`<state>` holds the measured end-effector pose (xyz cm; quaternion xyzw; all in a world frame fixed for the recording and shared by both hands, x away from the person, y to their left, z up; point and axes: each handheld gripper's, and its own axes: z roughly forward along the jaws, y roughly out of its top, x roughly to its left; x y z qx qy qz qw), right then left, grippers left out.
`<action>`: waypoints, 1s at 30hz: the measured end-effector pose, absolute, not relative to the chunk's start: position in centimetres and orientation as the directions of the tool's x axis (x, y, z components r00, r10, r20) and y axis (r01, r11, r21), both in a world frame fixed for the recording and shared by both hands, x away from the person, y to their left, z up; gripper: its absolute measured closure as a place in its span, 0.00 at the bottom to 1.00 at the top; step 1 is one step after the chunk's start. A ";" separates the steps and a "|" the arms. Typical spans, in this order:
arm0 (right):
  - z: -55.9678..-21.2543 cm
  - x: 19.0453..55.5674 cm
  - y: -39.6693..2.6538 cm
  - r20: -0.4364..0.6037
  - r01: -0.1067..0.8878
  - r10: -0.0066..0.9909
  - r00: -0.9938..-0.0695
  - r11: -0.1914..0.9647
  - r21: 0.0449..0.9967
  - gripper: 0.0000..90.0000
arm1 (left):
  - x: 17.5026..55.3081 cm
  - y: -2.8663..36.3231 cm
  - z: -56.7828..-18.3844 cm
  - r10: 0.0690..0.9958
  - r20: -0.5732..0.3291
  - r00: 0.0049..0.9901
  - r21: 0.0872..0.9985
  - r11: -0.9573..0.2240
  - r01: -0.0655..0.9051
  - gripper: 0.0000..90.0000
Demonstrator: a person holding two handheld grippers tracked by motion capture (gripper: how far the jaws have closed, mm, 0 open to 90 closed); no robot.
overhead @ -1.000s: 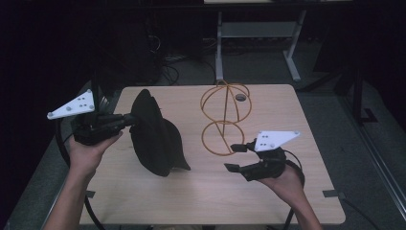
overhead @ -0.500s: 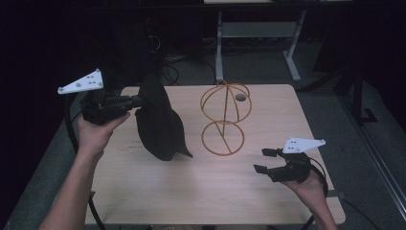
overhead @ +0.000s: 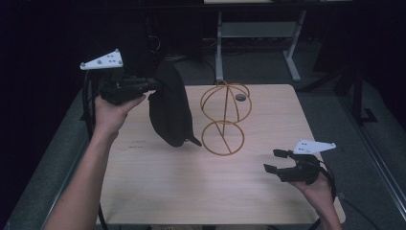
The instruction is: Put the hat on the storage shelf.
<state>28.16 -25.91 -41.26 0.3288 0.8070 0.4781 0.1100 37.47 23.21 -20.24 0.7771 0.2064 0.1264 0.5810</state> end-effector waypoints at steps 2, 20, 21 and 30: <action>-41.4 28.1 -26.3 0.143 0.432 0.645 -0.750 0.314 0.845 0.31 | 37.7 22.8 -19.9 0.463 -0.041 0.885 0.956 -0.239 0.170 0.98; -41.3 27.8 -28.4 0.149 0.428 0.685 -0.713 0.256 0.867 0.30 | 41.4 17.6 -16.5 0.429 -0.018 0.903 0.947 -0.281 0.153 0.98; -41.3 27.8 -28.4 0.152 0.429 0.686 -0.712 0.253 0.867 0.30 | 41.5 17.3 -16.3 0.428 -0.018 0.904 0.946 -0.286 0.154 0.98; -41.3 27.7 -28.9 0.159 0.431 0.691 -0.705 0.239 0.870 0.29 | 42.9 14.2 -15.6 0.409 -0.013 0.913 0.933 -0.323 0.157 0.98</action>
